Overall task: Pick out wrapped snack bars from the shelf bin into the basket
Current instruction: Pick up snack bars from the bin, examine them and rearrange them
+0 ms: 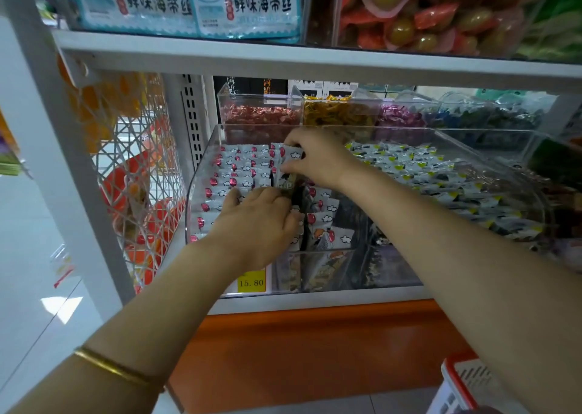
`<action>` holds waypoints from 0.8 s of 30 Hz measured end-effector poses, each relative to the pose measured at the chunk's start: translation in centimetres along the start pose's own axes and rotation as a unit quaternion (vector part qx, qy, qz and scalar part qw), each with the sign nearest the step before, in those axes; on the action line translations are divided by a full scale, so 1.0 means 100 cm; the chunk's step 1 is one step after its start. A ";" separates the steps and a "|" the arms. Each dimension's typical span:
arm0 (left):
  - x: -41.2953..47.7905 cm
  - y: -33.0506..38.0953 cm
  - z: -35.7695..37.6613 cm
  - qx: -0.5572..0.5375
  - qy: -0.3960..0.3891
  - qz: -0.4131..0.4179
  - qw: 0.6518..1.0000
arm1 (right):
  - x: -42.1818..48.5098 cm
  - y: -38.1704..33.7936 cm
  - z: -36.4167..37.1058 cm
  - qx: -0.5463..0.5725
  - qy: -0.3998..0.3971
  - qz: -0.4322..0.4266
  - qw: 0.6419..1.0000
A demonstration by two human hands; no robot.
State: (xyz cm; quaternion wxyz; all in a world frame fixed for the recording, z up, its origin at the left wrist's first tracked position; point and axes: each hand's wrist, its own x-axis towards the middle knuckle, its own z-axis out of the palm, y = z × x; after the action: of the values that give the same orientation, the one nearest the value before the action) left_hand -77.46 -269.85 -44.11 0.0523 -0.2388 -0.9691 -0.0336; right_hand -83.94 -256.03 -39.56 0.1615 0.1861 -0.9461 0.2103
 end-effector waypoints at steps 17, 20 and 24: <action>-0.015 -0.019 -0.021 -0.026 -0.002 -0.051 0.998 | 0.022 -0.012 0.017 -0.137 -0.180 -0.020 0.974; -0.014 -0.018 -0.020 -0.047 0.006 -0.057 0.997 | 0.027 -0.011 0.011 -0.125 -0.222 0.000 0.967; -0.014 -0.019 -0.018 -0.070 0.014 -0.064 0.995 | 0.034 -0.004 0.001 -0.066 -0.130 0.048 0.988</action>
State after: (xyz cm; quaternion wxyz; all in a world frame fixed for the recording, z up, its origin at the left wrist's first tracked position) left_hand -76.98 -272.30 -42.58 0.0468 -0.1791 -0.9768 -0.1076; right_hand -86.80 -257.36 -38.19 0.0391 0.1550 -0.9786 0.1294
